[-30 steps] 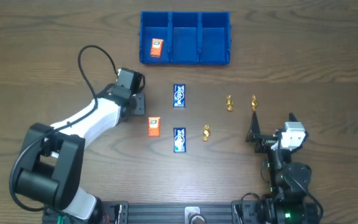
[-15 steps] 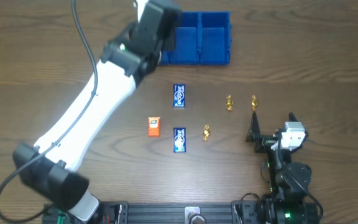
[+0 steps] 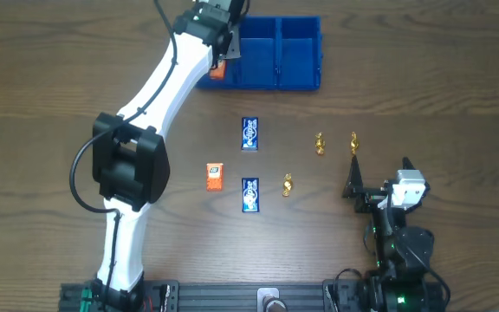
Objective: Sort Candies Into Trays
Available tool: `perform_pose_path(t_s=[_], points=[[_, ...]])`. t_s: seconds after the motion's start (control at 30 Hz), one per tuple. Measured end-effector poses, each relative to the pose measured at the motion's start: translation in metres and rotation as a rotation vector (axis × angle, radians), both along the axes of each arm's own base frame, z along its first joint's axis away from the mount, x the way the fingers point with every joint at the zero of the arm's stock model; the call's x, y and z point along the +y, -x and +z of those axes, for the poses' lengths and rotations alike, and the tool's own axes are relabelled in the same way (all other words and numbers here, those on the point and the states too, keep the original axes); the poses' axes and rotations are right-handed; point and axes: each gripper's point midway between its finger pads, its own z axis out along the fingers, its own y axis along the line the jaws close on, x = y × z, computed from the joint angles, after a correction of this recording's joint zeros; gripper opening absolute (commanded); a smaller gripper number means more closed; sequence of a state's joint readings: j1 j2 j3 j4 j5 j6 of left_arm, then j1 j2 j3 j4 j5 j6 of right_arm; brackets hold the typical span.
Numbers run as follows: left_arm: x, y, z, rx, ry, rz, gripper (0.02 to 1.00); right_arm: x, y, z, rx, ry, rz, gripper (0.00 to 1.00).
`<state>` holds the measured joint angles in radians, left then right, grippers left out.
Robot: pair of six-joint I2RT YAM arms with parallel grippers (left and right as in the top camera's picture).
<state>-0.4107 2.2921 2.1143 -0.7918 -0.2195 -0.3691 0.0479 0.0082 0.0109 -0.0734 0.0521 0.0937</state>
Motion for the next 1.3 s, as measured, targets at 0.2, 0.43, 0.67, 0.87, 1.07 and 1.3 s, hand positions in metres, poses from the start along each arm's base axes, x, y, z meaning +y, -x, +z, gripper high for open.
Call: perform_pose_path(t_s=[0.2, 0.43, 0.67, 0.87, 1.07, 1.3], points=[[0.003, -0.005, 0.004, -0.005, 0.023, -0.009, 0.684, 0.000, 0.000, 0.000, 0.000, 0.000, 0.000, 0.998], [0.001, -0.006, 0.007, -0.013, 0.023, -0.027, 0.836, 0.000, 0.000, 0.000, 0.000, 0.000, 0.000, 0.998], [-0.009, 0.044, 0.095, -0.108, 0.055, -0.078, 0.862, 0.000, 0.000, 0.000, 0.000, 0.000, 0.000, 0.998], [-0.030, 0.160, 0.172, -0.243, 0.117, -0.191, 0.853, 0.000, 0.000, 0.000, 0.000, 0.000, 0.000, 0.998], [-0.020, 0.221, 0.057, -0.051, 0.044, -0.188, 0.849, 0.000, 0.000, 0.000, 0.000, 0.000, 0.000, 0.998], [-0.008, 0.255, -0.042, 0.056, 0.066, -0.139, 0.840, 0.000, 0.000, 0.000, 0.000, 0.000, 0.000, 0.998]])
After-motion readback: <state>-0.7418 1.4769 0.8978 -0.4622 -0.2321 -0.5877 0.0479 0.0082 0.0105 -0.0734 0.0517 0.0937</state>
